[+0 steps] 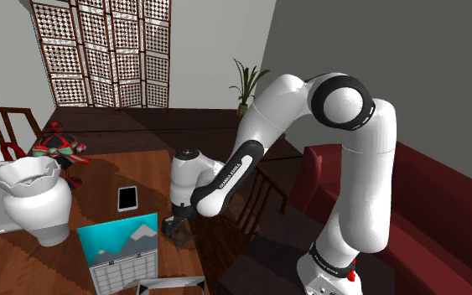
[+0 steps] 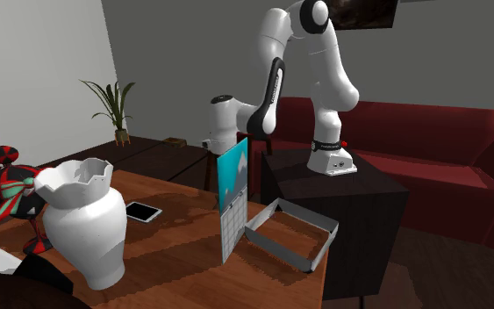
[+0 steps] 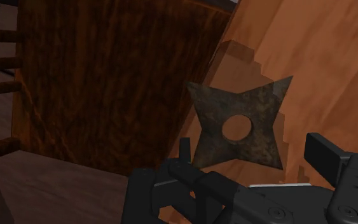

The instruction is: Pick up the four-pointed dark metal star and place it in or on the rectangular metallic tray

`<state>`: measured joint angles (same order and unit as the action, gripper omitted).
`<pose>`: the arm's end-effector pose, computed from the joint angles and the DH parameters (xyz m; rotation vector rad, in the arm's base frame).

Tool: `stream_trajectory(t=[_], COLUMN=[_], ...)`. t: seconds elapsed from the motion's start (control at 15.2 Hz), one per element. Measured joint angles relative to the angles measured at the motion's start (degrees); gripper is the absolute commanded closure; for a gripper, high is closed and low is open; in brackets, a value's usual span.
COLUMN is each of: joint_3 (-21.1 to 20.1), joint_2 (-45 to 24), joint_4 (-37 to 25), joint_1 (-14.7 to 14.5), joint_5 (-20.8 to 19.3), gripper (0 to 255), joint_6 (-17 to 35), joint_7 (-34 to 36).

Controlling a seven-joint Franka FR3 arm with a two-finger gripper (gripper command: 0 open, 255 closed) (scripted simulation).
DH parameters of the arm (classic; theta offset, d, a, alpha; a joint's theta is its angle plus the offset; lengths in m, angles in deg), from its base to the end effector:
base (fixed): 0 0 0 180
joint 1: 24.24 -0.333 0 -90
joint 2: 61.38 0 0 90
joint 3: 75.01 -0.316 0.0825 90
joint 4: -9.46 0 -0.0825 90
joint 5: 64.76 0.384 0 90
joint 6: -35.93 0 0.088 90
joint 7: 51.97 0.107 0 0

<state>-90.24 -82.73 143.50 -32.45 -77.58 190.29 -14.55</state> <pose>0.4667 0.2165 0.1812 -3.1390 0.0934 -0.0056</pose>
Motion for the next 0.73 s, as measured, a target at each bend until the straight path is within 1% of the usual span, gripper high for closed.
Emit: stream_trajectory(t=[0.33,0.73], joint_3=[1.9,2.4], joint_2=[-4.3,-5.2], joint_4=[-1.1,-1.2], joint_1=[-1.7,-1.9], joint_5=[-2.3,-2.8], gripper=[0,0], joint_6=[3.2,4.0], joint_7=[1.9,2.1])
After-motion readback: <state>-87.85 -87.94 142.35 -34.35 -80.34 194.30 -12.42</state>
